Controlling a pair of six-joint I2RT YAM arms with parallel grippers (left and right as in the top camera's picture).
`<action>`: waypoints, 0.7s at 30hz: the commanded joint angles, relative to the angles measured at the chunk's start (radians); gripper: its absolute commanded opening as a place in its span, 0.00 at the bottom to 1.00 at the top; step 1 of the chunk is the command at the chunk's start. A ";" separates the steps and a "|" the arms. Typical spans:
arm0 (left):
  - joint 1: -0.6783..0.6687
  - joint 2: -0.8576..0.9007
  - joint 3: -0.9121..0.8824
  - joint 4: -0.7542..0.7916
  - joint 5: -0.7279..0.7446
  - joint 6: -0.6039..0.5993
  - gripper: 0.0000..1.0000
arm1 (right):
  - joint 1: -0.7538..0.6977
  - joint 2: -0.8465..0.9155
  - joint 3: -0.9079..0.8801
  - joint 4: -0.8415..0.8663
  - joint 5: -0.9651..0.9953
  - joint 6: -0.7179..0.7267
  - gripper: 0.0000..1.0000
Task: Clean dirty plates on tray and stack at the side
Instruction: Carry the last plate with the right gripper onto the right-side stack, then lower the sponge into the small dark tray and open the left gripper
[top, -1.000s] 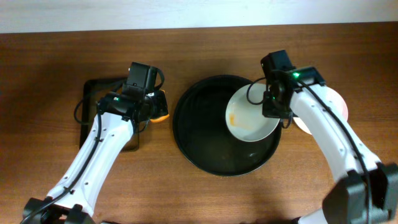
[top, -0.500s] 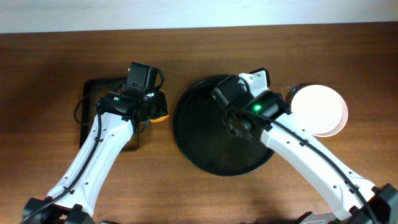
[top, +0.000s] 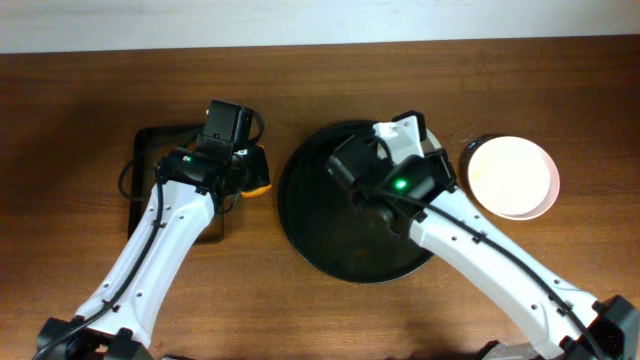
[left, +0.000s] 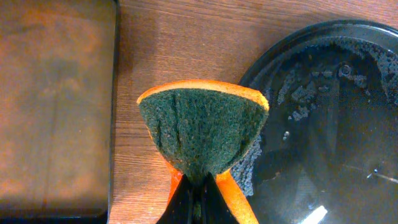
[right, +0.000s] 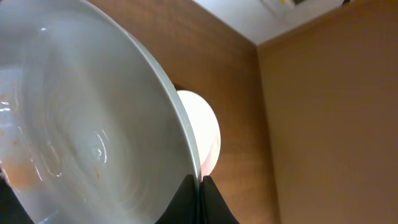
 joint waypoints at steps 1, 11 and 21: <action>0.006 -0.019 0.008 0.003 -0.015 0.009 0.00 | 0.032 -0.020 0.011 0.009 0.085 0.021 0.04; 0.006 -0.019 0.008 0.002 -0.015 0.009 0.00 | -0.312 -0.020 0.011 0.017 -0.215 0.147 0.04; 0.006 -0.019 0.008 -0.003 -0.011 0.009 0.00 | -0.965 0.029 0.011 0.146 -0.691 0.139 0.04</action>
